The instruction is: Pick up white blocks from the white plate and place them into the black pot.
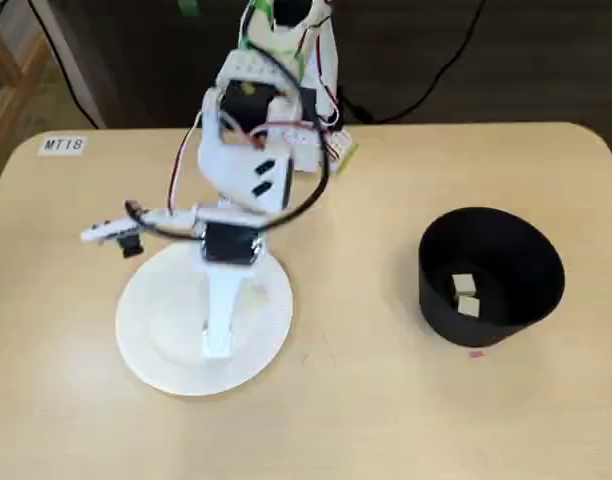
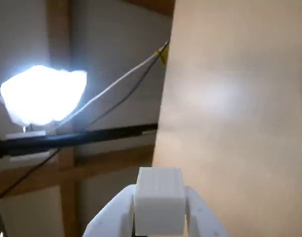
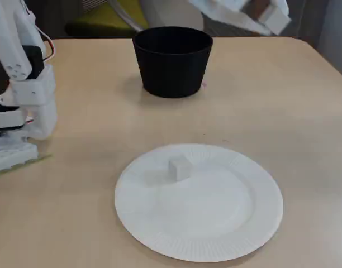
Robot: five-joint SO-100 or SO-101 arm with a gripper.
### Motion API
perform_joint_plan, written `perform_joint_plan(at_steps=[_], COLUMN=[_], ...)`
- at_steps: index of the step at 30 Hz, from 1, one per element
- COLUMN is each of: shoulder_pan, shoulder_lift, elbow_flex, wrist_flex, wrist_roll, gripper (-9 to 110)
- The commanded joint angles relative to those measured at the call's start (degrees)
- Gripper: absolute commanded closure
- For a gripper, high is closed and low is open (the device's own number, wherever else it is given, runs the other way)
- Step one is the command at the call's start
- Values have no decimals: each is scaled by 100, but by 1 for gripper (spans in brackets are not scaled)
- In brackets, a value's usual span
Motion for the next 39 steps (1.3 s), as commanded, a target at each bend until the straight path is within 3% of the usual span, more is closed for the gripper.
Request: perform_joint_plan(at_steps=[1, 7, 11, 16, 24, 27, 31, 34, 35, 37, 39], shoulder_pan=[-1204, -3542, -4307, -4271, -3858, -3727, -3621, -3604, -3595, -3524, -3208], shoulder_lift=[958, 1617, 1652, 1371, 826, 835, 879, 984, 1037, 1213, 1608], elbow_flex=[88, 1617, 2830, 3735, 3735, 3753, 3753, 3753, 3744, 3639, 3454], wrist_flex=[659, 483, -571, -1758, -2470, -2391, -2276, -2268, -2268, -2065, -1433], wrist_roll=[316, 1011, 1143, 1081, 879, 861, 826, 712, 677, 571, 422], gripper=[104, 104, 104, 104, 104, 74, 68, 72, 77, 99, 104])
